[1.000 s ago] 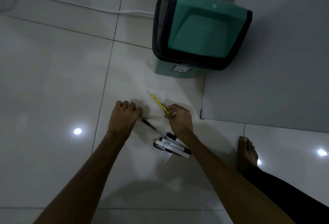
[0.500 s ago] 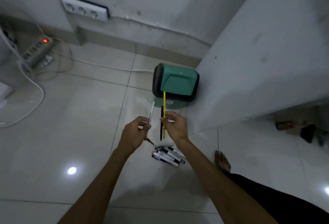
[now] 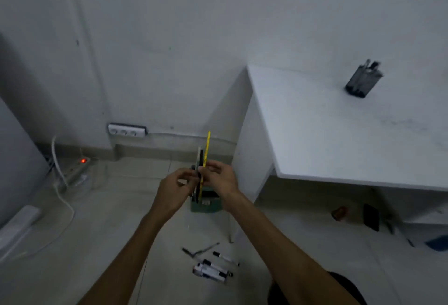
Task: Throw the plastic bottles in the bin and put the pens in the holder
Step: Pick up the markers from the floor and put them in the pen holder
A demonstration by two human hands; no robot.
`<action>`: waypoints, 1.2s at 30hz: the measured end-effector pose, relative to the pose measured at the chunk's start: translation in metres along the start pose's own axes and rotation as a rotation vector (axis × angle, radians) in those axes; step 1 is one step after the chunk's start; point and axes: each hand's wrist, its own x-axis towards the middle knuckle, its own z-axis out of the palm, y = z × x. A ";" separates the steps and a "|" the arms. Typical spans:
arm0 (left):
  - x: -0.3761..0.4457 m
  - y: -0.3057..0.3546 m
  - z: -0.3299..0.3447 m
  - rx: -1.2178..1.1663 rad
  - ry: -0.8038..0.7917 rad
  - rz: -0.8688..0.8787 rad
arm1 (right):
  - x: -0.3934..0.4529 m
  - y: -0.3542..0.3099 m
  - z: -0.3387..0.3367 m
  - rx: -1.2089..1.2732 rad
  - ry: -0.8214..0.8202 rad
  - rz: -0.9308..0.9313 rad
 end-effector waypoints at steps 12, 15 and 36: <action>0.014 0.182 0.047 0.004 -0.027 0.250 | -0.051 -0.154 -0.112 0.090 0.039 -0.208; 0.021 0.212 0.085 -0.031 -0.065 0.265 | -0.052 -0.167 -0.157 0.129 0.052 -0.211; 0.225 0.343 0.338 0.035 -0.331 0.467 | 0.123 -0.236 -0.414 0.174 0.323 -0.212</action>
